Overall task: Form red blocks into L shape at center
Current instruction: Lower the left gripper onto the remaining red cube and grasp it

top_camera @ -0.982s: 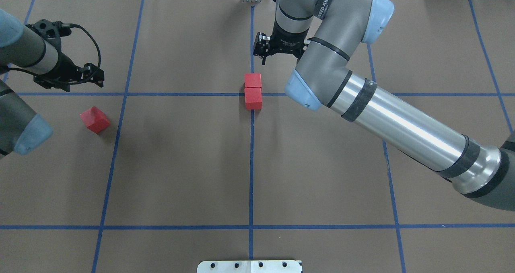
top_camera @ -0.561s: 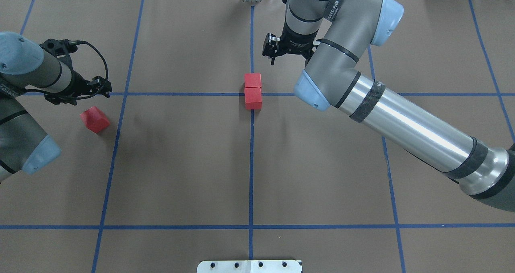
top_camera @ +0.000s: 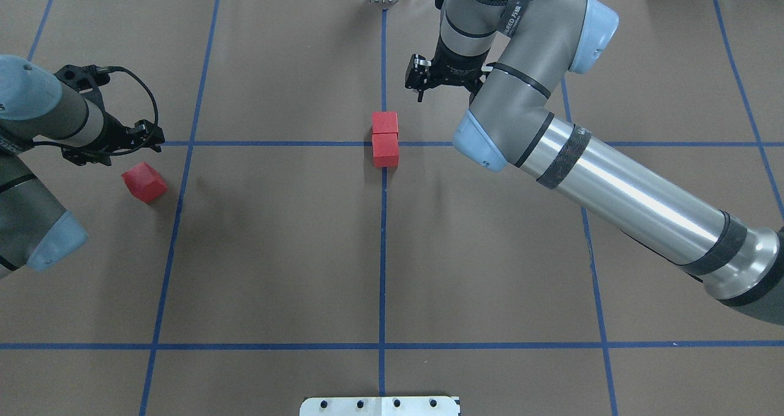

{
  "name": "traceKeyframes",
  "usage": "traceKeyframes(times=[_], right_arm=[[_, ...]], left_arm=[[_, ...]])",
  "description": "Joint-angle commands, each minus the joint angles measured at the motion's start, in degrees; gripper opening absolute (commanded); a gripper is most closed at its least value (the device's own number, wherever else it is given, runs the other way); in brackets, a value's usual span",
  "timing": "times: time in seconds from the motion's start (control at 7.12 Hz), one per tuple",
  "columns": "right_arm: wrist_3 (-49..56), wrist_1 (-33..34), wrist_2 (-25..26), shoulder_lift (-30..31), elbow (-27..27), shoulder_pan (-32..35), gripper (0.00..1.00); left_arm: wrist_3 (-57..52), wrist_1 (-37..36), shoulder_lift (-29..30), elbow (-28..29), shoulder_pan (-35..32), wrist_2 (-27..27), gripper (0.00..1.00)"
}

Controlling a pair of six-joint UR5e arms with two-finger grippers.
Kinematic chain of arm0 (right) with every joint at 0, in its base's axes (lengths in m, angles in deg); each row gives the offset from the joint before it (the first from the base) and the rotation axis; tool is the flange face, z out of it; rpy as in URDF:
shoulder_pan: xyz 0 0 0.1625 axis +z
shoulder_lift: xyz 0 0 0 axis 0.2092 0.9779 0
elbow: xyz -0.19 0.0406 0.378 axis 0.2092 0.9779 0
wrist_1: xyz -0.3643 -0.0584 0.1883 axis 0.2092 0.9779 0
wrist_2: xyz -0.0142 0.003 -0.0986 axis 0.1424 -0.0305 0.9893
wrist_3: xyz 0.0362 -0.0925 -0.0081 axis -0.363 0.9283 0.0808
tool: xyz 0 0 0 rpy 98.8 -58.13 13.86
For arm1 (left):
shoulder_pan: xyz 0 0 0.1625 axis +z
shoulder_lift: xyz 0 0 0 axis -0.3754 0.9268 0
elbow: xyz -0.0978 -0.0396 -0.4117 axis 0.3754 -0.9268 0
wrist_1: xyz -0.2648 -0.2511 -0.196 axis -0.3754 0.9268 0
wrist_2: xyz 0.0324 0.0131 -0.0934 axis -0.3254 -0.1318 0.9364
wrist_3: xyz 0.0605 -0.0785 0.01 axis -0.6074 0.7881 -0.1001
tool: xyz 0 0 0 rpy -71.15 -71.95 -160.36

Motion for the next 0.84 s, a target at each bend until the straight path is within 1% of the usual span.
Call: traceKeyframes(times=[0.0,0.28,0.42,0.56,0.7], right_arm=[[0.0,-0.02,0.07,0.03,0.07,0.0,0.99],[0.0,-0.1,-0.02,0.03,-0.02,-0.08,0.99],[0.0,-0.89,-0.02,0.46,-0.02,0.0,0.99],[0.0,-1.68,-0.02,1.42,-0.45,-0.08,0.99],[0.0,-2.03,-0.02,1.78,-0.72,0.0,0.99]], left_arm=[[0.97,0.0,0.0,0.3,0.17,-0.01,1.0],[2.73,0.08,0.09,0.74,1.05,-0.27,1.0],[3.08,0.08,0.0,0.74,1.84,-1.4,1.0],[5.69,0.17,0.0,0.92,3.76,-2.63,1.0],[5.81,0.26,0.0,0.83,4.13,-2.73,1.0]])
